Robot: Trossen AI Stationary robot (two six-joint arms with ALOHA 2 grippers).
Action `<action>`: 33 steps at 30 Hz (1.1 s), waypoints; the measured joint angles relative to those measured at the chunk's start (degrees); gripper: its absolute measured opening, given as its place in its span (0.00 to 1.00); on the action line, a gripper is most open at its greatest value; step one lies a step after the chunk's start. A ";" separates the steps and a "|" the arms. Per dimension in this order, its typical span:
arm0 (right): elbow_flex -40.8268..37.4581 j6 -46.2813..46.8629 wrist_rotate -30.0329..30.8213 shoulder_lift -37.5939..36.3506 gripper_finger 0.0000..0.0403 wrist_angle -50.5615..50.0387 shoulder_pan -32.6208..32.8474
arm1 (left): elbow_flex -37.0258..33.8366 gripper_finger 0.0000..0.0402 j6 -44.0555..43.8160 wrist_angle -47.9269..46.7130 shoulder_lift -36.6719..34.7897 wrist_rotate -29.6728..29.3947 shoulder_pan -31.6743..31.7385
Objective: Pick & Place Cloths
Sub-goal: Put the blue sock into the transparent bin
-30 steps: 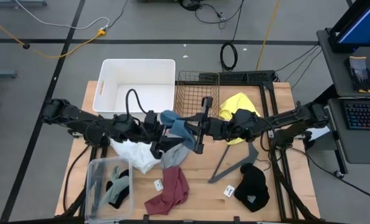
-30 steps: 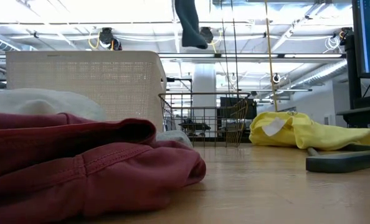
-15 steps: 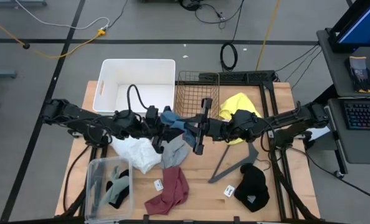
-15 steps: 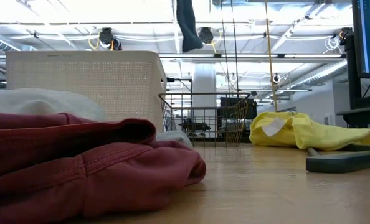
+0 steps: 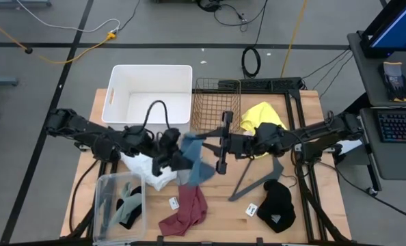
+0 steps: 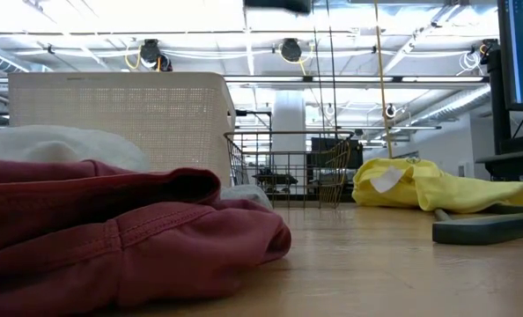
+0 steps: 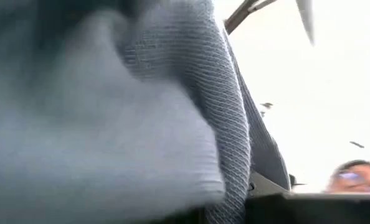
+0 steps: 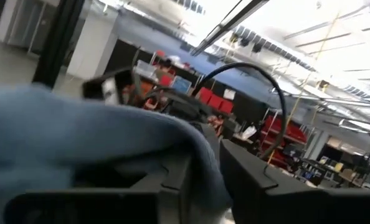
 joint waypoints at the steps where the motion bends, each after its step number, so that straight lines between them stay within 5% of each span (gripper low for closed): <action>1: 0.00 0.00 -0.01 0.00 0.20 -0.65 0.21 | 0.00 0.01 -3.44 -0.06 0.00 0.68 -0.63; 14: 0.00 0.02 0.26 0.02 0.33 -13.02 3.15 | 0.02 0.00 -37.85 -4.51 -2.57 4.05 -7.87; 26: -0.02 0.02 0.11 0.02 0.34 -20.29 6.04 | 0.19 0.00 -52.90 -26.10 -14.86 0.43 -10.58; 33: -0.02 0.04 0.09 0.02 0.34 -21.89 6.28 | 13.61 0.00 -57.99 -52.91 -17.73 4.31 -11.31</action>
